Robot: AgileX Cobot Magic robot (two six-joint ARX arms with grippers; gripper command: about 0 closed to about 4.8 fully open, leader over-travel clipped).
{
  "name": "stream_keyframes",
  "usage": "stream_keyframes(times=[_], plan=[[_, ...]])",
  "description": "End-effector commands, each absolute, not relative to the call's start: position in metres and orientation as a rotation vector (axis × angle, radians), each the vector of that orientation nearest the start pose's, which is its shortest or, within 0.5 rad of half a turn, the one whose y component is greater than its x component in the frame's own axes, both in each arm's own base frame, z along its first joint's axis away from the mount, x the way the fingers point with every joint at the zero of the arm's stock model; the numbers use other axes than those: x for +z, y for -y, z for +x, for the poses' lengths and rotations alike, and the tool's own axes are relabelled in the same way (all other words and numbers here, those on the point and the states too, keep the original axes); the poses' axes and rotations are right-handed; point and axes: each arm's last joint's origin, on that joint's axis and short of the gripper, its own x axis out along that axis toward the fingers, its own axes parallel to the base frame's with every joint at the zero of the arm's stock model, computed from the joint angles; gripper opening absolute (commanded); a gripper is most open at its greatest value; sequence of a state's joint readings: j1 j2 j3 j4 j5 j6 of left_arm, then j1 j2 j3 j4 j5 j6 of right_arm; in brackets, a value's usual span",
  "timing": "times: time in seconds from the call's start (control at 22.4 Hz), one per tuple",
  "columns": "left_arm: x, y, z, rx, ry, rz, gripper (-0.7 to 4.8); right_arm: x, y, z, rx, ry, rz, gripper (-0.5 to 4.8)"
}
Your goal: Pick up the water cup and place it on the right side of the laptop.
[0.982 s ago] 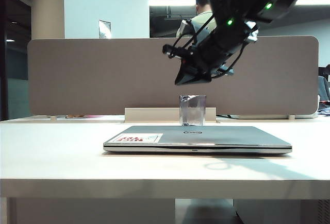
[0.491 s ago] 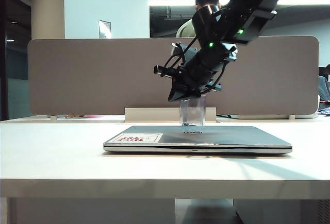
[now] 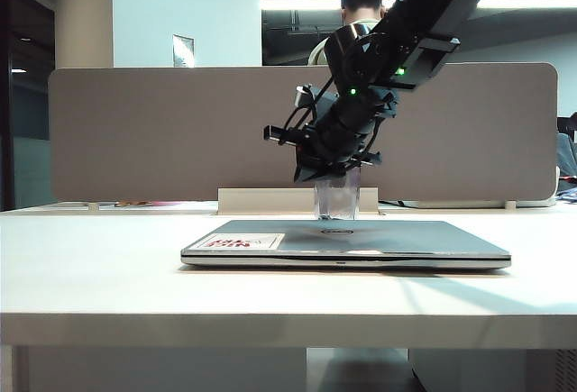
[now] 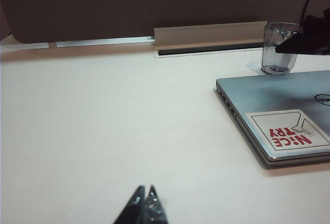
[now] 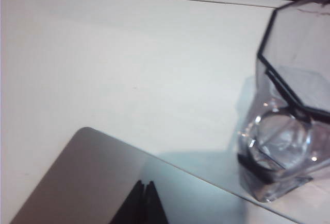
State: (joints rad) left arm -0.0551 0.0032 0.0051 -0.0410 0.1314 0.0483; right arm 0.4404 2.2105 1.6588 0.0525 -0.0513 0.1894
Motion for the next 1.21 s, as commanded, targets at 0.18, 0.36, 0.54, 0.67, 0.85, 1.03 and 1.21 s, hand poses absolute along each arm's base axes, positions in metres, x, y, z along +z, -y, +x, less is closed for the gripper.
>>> stream_keyframes(times=[0.18,0.36,0.54,0.67,0.85,1.03,1.21], plan=[[0.164,0.009,0.097,-0.191,-0.019,0.043,-0.04,0.191,-0.212,0.459,0.349,-0.507,0.074,-0.09],[0.164,0.009,0.097,-0.191,-0.019,0.043,-0.04,0.185,-0.204,0.465,0.309,-0.502,0.073,-0.09],[0.164,0.009,0.097,-0.191,-0.019,0.043,-0.04,0.184,-0.2,0.467,0.278,-0.498,0.071,-0.09],[0.164,0.009,0.097,-0.191,-0.019,0.043,-0.04,0.184,-0.198,0.468,0.272,-0.499,0.108,-0.09],[0.164,0.009,0.097,-0.191,-0.019,0.043,-0.04,0.184,-0.199,0.468,0.291,-0.506,0.124,-0.09],[0.164,0.009,0.097,-0.191,-0.019,0.043,-0.04,0.185,-0.198,0.468,0.265,-0.492,0.121,-0.09],[0.163,0.009,0.097,-0.191,-0.02,0.043,-0.04,0.185,-0.198,0.469,0.278,-0.493,0.124,-0.09]])
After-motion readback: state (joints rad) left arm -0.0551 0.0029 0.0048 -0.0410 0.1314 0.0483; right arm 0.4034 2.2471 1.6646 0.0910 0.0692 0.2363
